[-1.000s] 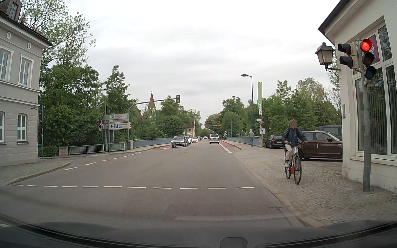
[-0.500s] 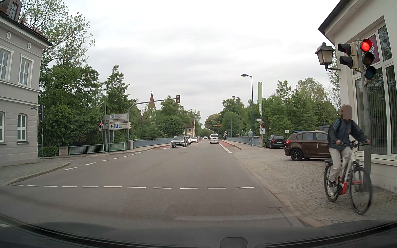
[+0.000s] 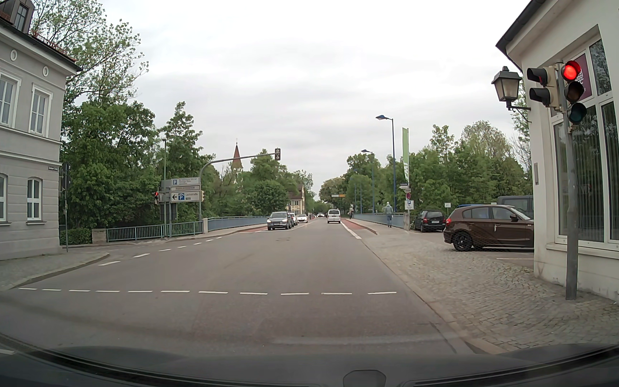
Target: Follow the waypoints while adhering to traffic rules and regulations
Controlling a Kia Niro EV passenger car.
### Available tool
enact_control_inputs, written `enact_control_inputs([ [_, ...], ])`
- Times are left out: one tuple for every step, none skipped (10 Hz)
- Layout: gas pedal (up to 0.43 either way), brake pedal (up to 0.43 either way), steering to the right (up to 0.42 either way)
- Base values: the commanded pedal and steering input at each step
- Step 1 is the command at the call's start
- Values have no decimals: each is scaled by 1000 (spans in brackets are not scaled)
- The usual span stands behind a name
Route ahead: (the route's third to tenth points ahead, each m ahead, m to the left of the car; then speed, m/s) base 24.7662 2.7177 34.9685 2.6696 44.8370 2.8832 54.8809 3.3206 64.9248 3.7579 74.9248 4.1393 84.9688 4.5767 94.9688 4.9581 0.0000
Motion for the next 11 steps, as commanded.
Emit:
enact_control_inputs([
  [0,213,-4],
  [0,213,-4],
  [0,213,-4],
  [0,213,-4],
  [0,213,-4],
  [0,213,-4],
  [0,213,-4],
  [0,213,-4],
  [0,213,-4],
  [0,213,-4],
  [0,213,-4],
])
